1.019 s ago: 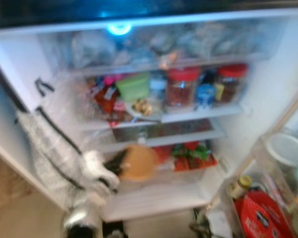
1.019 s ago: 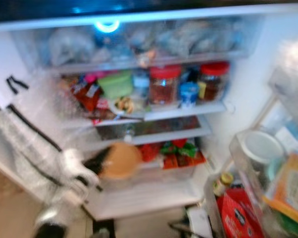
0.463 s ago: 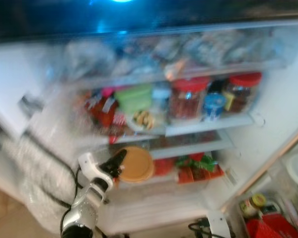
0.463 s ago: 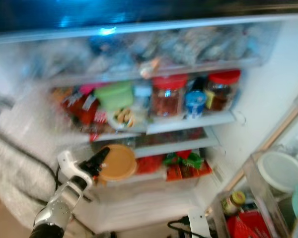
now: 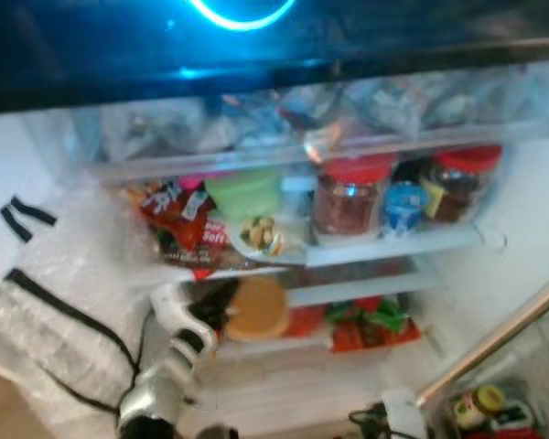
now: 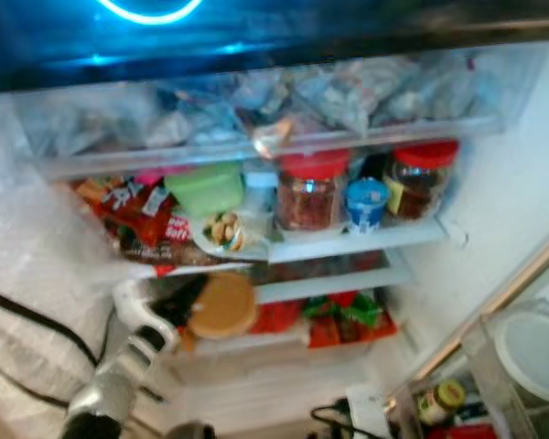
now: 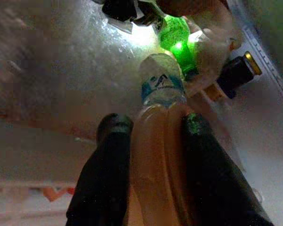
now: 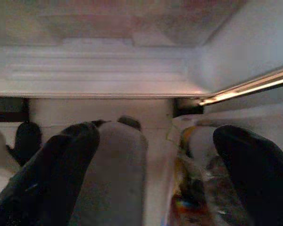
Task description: Restocking fridge
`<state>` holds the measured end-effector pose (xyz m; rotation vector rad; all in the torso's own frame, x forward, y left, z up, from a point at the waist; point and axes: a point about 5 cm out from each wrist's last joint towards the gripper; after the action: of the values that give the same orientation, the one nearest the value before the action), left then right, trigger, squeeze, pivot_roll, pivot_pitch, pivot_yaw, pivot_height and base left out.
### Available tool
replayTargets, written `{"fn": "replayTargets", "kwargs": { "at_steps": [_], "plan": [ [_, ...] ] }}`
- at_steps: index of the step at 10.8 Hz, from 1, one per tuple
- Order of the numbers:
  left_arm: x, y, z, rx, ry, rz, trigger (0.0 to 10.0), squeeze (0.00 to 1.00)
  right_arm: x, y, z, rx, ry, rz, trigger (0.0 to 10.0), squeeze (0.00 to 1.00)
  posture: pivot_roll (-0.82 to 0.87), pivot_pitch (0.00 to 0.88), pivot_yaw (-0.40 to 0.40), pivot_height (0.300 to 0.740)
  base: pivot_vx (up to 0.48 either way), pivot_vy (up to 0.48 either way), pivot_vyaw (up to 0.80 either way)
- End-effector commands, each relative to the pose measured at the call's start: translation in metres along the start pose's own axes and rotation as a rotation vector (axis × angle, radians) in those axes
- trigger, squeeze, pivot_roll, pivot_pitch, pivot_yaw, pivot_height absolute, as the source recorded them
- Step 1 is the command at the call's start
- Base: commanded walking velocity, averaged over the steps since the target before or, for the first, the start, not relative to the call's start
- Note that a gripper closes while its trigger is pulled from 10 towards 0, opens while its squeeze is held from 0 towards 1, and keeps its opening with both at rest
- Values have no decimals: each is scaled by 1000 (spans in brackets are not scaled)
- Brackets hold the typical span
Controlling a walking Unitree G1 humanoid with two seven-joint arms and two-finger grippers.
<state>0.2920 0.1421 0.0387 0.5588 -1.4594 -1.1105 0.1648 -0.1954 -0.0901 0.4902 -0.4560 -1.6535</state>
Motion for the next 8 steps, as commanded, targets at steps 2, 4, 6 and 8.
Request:
{"fn": "replayTargets", "kwargs": {
  "at_steps": [2, 4, 6, 8],
  "plan": [
    [2, 1, -1, 5, -6, -9, 10000, 0, -1, -4, 0, -13, -4, -3, 10000, 0, -17, 28, 31, 670, 0, 0, 0],
    [2, 0, -1, 4, -8, -9, 10000, 0, -1, -4, 0, -13, -3, -3, 10000, 0, -18, 30, 30, 670, 0, 0, 0],
    [3, 0, -1, 4, -9, -8, 10000, 0, 0, -3, 0, -16, -7, -2, 10000, 0, -20, 31, 28, 670, 0, 0, 0],
    [3, -1, -1, 4, -9, -8, 10000, 0, -1, -5, 0, -24, -10, -1, 10000, 0, -20, 34, 28, 670, 0, 0, 0]
  ]
}}
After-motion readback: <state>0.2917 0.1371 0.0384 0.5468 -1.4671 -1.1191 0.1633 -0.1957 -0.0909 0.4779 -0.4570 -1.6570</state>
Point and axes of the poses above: a point about 5 cm out from each wrist's last joint towards the gripper, its own z axis pointing back from the gripper into the wrist, its own y axis along the axis of the wrist's last joint, x = y × z, and after that the axes turned 15 degrees about -z, right-handed
